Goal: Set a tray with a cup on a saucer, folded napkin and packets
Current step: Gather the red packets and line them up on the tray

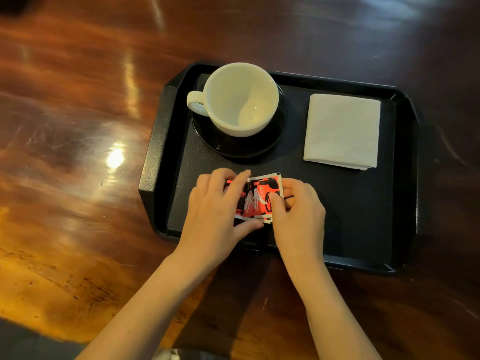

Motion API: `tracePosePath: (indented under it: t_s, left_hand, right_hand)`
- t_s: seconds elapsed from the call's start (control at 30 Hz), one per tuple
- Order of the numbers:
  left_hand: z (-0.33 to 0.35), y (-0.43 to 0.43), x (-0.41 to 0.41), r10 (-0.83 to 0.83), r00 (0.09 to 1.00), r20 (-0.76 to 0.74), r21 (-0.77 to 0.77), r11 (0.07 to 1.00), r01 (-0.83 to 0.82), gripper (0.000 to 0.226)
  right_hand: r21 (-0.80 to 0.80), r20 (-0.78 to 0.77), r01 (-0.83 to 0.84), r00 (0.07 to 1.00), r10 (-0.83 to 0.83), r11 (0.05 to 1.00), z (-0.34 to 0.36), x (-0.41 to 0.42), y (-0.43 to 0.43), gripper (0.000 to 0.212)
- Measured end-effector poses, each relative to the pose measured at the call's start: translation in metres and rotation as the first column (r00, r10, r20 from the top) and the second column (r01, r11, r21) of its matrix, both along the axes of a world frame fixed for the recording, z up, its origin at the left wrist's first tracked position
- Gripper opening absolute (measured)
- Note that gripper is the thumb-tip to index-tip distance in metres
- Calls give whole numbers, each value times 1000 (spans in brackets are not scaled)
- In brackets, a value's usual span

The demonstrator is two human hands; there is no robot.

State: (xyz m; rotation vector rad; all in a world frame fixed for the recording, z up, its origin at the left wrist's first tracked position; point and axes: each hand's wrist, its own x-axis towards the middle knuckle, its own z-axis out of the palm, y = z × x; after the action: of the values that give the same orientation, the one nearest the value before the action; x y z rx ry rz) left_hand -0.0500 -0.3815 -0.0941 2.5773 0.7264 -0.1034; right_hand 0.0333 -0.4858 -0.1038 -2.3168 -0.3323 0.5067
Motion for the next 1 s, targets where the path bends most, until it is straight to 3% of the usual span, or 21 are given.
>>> tracePosePath:
  t_s: [0.07,0.27,0.43,0.7,0.77,0.87,1.0]
  left_hand:
    - [-1,2,2,-69,997,-41,-6,998,69,84]
    - [-5,5,4,-64,998,-15,-30,998,63,80]
    - [-7,6,6,-41,999,-5,-57,998,41,77]
    - [-5,6,6,-48,999,-13,-51,998,47,77]
    - [-5,6,6,-51,999,-19,-45,998,50,77]
    - [-4,6,5,-62,998,-19,-36,998,61,78]
    - [-4,5,6,-57,998,-25,-35,998,56,77]
  right_hand:
    - [-26,11,5,1000,-5,1000,-2,-1,0,23]
    - [-83,98,-25,995,33,996,-5,0,-2,21]
    - [-118,82,-50,995,60,992,-8,7,-11,32]
    - [-262,232,-125,954,188,957,-5,15,-36,47]
    - [-227,186,-227,944,271,947,-3,18,-42,61]
    - [-293,114,-455,857,503,841,-3,25,-49,83]
    - [-377,121,-489,816,565,787,-8,31,-49,87]
